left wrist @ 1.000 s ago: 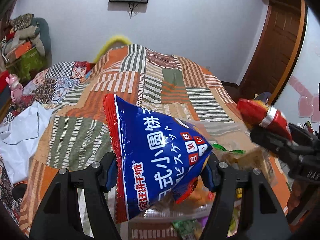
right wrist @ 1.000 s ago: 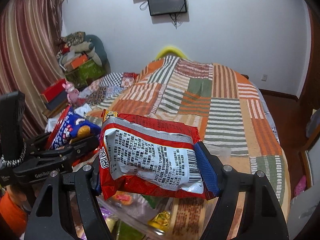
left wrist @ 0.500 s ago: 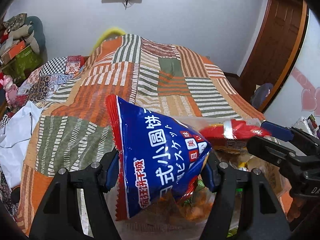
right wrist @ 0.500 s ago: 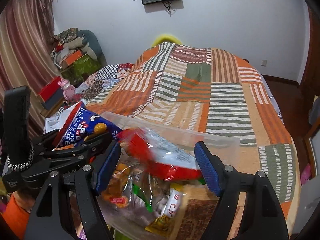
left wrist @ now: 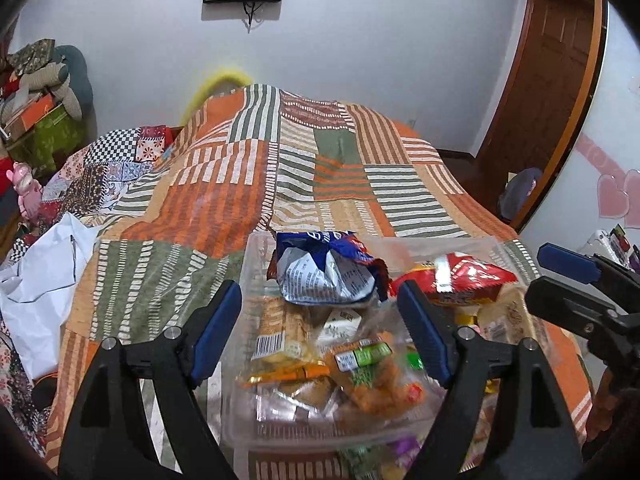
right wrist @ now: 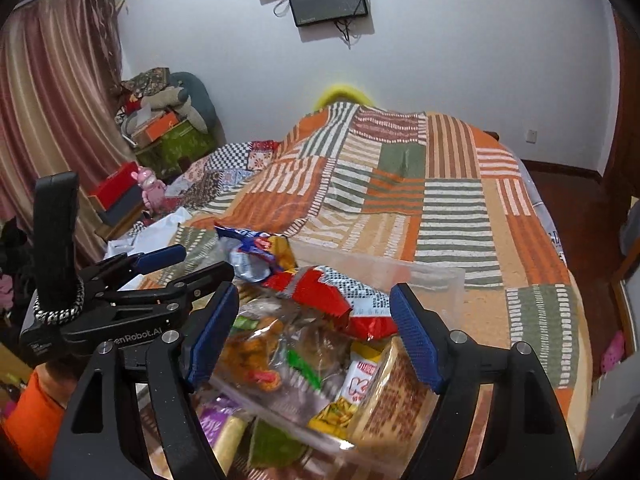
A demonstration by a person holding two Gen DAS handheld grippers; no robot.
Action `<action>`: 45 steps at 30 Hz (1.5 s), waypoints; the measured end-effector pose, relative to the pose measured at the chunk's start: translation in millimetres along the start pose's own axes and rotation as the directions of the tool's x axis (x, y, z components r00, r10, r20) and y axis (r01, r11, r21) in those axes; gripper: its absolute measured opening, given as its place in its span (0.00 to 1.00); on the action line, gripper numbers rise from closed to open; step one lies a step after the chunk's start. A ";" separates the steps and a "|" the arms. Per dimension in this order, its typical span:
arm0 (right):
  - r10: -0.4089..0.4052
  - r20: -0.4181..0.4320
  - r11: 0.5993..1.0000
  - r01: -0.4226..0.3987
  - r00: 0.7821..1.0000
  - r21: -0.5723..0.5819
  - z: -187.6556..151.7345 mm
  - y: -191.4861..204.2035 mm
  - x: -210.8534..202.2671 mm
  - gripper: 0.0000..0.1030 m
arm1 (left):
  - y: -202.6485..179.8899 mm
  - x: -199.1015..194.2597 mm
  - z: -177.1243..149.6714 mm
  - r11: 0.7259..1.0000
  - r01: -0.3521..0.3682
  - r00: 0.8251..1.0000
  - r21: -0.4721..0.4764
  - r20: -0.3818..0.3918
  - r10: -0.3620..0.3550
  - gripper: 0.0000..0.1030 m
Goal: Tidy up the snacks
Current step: 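Grasp cracker pack with left gripper while right gripper grasps purple-label coconut roll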
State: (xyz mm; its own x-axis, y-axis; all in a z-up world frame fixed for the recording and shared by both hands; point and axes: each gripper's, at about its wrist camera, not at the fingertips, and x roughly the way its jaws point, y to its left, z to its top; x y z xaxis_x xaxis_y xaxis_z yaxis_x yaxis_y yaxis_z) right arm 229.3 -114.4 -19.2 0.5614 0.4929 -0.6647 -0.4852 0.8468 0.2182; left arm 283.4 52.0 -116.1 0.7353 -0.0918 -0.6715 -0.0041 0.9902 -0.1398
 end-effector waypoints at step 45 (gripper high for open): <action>0.096 -0.197 0.995 -0.094 0.976 0.022 -104.3 58.0 9.5 0.42 | 37.7 -89.8 -154.3 0.993 0.005 0.981 -0.114 -0.193 -0.027 0.82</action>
State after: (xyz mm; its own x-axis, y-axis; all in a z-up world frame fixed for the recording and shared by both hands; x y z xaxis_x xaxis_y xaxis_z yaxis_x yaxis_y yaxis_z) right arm 136.6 -81.5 -87.4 0.3691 0.5230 -0.7683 -0.5204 0.8012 0.2954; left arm 112.6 81.2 -173.4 0.5902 -0.1374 -0.7955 -0.0776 0.9712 -0.2253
